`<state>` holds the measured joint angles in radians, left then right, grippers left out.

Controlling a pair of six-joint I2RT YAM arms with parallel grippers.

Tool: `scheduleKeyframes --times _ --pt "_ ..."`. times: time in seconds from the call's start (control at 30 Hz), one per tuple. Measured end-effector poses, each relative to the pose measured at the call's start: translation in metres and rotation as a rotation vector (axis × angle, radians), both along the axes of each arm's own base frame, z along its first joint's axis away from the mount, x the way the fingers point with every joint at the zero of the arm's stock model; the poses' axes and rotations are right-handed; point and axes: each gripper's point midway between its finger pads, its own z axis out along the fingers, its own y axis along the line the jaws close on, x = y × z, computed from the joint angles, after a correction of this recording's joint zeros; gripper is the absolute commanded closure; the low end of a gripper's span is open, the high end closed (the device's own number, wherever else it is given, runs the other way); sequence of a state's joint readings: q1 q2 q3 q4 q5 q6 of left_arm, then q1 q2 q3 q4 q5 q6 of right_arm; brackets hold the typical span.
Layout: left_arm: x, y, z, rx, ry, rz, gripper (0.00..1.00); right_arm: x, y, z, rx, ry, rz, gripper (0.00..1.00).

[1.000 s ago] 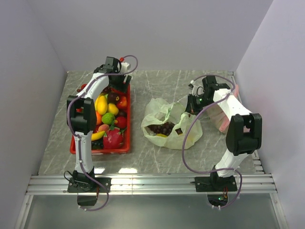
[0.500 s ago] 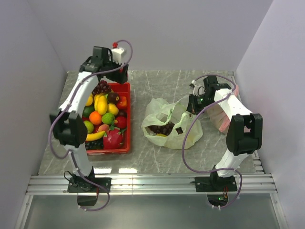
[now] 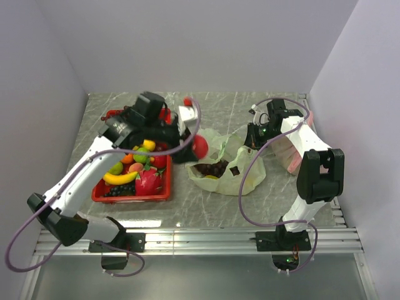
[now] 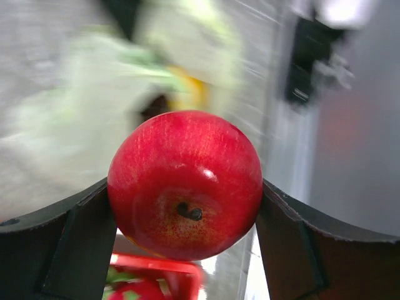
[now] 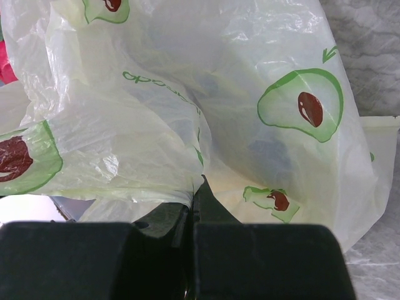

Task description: Place the fake fruits into the plastic bag and tie a complex knot

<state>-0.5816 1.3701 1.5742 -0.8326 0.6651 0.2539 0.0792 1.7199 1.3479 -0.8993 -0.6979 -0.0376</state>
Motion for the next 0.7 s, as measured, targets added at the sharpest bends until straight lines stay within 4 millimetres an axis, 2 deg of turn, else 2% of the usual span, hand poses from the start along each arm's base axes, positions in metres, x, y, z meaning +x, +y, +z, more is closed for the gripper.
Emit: scheduleKeyframes --times 0.07,0.13,0.23,0.37,0.5,0.7 --pt "-0.038 -0.013 -0.009 0.024 0.013 -0.13 0.57 0.0 0.001 0.001 0.005 0.002 -0.003 1.0" --pt "-0.062 -0.018 -0.02 0.053 0.035 -0.211 0.58 0.0 0.002 0.002 0.012 0.007 -0.009 1.0" --pt "-0.082 -0.023 -0.041 0.104 0.067 -0.296 0.59 -0.001 0.004 0.004 0.029 0.01 -0.009 1.0" --pt "-0.091 -0.03 -0.073 0.164 0.118 -0.352 0.59 -0.002 0.007 0.011 0.053 0.001 -0.002 1.0" --pt "-0.069 -0.045 -0.098 0.19 0.154 -0.311 0.56 -0.005 0.007 0.015 0.057 -0.016 0.016 1.0" --pt "0.005 -0.061 -0.119 0.162 0.144 -0.091 0.54 -0.011 0.005 0.016 0.034 -0.043 0.058 1.0"
